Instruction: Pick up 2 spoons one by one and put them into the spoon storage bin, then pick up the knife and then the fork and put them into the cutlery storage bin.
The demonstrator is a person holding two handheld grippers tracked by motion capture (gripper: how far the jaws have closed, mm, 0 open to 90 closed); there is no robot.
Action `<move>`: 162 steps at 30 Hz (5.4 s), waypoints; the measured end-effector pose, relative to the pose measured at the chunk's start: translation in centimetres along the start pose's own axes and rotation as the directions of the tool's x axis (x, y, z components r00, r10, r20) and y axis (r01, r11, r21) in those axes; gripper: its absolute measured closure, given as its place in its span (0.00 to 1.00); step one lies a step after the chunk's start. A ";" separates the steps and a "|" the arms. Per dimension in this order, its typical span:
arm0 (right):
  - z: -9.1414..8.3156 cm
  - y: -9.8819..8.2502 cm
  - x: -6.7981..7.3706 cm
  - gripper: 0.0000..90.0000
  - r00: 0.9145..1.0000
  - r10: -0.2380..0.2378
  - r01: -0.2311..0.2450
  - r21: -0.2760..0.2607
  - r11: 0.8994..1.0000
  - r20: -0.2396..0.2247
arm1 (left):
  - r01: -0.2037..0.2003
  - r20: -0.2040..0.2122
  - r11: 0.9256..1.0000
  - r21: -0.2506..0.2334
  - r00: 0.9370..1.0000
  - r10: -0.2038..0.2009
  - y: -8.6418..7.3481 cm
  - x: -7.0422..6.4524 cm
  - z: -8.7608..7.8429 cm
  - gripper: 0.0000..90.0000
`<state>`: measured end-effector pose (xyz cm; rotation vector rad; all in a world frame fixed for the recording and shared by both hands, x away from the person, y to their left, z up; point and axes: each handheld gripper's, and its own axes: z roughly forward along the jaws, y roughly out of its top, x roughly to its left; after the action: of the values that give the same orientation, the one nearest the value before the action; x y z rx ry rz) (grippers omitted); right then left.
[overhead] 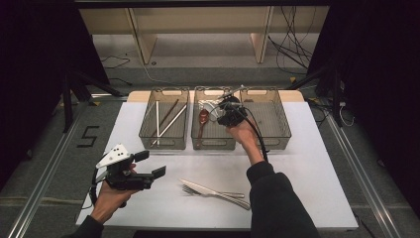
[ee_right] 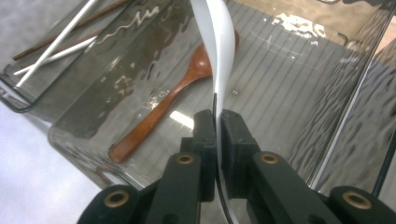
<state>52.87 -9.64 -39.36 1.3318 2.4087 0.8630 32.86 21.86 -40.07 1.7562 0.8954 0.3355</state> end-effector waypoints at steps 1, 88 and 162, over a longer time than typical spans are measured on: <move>0.1 0.0 0.0 0.94 1.000 0.007 -0.007 0.003 1.000 0.004 | 0.000 0.002 1.000 0.000 1.000 0.000 0.0 0.0 0.0 0.13; -5.6 -13.0 8.4 0.31 0.900 -0.307 0.347 0.084 0.934 -0.311 | 0.019 0.008 1.000 0.008 1.000 -0.019 -0.1 0.2 0.0 0.13; -2.3 -13.9 8.5 0.90 0.865 -0.365 0.464 0.273 0.843 -0.343 | 0.014 0.013 1.000 0.020 1.000 -0.014 -0.3 0.0 -0.3 0.13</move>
<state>37.64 -9.06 -45.49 0.7431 3.0248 0.5445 32.57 22.08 -40.22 1.7680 0.9039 0.3068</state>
